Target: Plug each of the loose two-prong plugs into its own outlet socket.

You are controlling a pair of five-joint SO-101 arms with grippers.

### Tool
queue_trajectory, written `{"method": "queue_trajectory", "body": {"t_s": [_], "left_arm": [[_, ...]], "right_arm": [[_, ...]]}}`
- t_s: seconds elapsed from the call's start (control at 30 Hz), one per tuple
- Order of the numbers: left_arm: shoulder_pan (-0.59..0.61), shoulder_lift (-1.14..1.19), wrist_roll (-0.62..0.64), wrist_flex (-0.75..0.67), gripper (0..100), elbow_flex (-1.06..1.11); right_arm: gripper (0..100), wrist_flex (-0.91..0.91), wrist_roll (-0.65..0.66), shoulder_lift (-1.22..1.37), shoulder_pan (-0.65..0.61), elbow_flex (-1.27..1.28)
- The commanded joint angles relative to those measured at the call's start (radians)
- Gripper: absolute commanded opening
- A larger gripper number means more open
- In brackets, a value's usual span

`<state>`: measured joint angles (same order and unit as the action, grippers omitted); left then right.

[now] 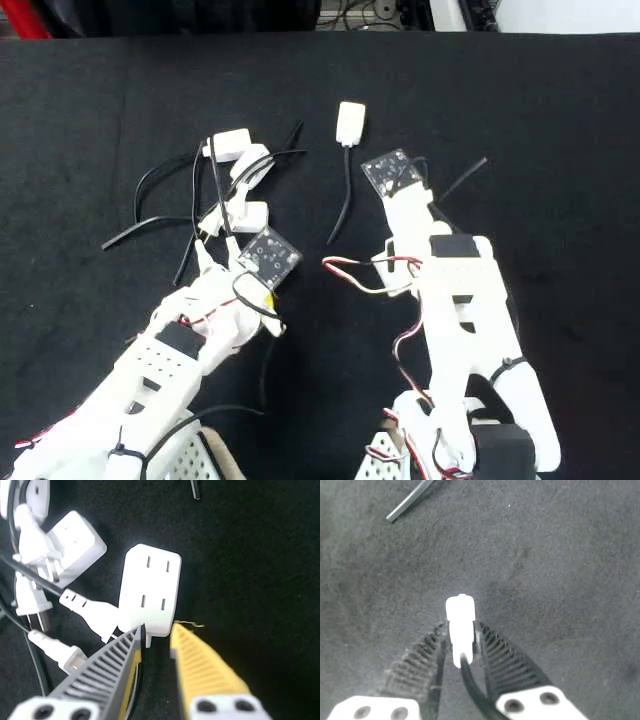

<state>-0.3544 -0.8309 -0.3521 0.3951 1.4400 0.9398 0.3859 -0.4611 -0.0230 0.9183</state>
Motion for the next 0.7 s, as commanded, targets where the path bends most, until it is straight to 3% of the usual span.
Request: {"method": "queue_trajectory", "body": {"t_s": [0.0,0.1,0.27,0.53,0.67], "left_arm": [[-0.016,0.000,-0.061,0.005,8,0.013],[-0.022,-0.005,-0.063,0.021,5,0.012],[0.001,-0.011,-0.057,0.213,3,-0.076],[-0.002,-0.012,-0.055,0.203,3,-0.061],[0.021,-0.026,-0.043,0.331,3,-0.133]], "right_arm": [[1.1,-0.018,0.008,0.001,0.009,-0.008],[1.1,-0.018,0.008,0.001,0.009,-0.008],[1.1,-0.018,0.009,0.001,0.009,-0.008],[1.1,-0.046,0.009,0.001,0.009,0.007],[1.1,-0.044,0.009,0.001,0.014,0.004]]}}
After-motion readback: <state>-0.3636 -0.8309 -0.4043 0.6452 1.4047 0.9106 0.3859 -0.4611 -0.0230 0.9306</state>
